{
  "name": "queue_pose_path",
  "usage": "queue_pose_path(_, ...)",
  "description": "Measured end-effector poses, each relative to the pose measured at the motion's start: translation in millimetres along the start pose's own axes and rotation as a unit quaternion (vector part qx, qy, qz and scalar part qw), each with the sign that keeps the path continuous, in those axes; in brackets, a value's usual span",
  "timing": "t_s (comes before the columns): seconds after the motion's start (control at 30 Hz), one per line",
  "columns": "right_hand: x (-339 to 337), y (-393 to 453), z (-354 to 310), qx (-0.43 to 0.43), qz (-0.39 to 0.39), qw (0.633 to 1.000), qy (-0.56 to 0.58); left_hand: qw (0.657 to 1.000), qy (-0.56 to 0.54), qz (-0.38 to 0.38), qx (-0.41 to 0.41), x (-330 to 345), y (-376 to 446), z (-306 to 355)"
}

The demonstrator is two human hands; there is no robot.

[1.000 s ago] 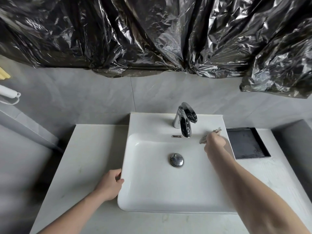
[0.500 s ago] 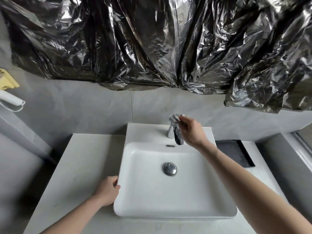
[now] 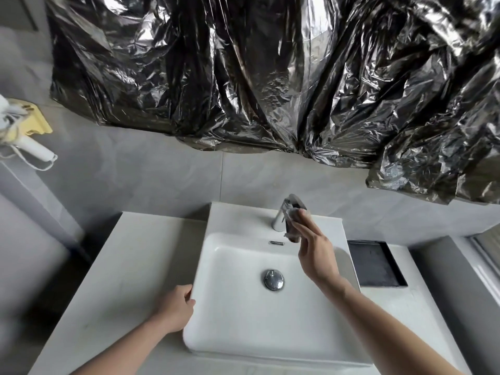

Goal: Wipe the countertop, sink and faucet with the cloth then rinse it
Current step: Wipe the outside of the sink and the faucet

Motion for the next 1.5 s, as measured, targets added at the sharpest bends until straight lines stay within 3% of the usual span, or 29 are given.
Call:
queue_pose_path(0.5, 13, -1, -14, -0.024, 0.022, 0.999, 0.022, 1.0, 0.026, -0.007, 0.004, 1, 8, -8)
queue_pose_path(0.93, 54, -15, -11, -0.02, 0.013, 0.999, -0.028, 1.0, 0.021, -0.015, 0.014, 0, 8, -8)
queue_pose_path(1.23, 57, -24, -24, 0.136, 0.139, 0.974, 0.115, 1.0, 0.006, -0.001, 0.02, 1, -1, -1)
queue_pose_path(1.3, 64, -36, -12, 0.237, 0.135, 0.946, 0.176, 1.0, -0.005, 0.001, 0.021, 1, 2, -3)
queue_pose_path(1.33, 66, -41, -9, 0.299, 0.121, 0.915, 0.244, 1.0, -0.006, -0.001, 0.023, 1, 4, -5)
queue_pose_path(1.4, 70, -40, -12, 0.399, 0.102, 0.801, 0.435, 1.0, -0.009, -0.009, 0.026, -1, 3, -4)
queue_pose_path(1.5, 62, -21, -23, 0.449, 0.103, 0.634, 0.621, 0.999, -0.017, -0.025, 0.024, -1, 5, -6)
Point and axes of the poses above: each hand's wrist, its own y-axis towards the middle knuckle, its own x-axis out of the palm, z = x × y, the point moved 1 cm from there along y, towards the middle knuckle, and after that the axes turned 1 degree about y, right-handed, at the moved point
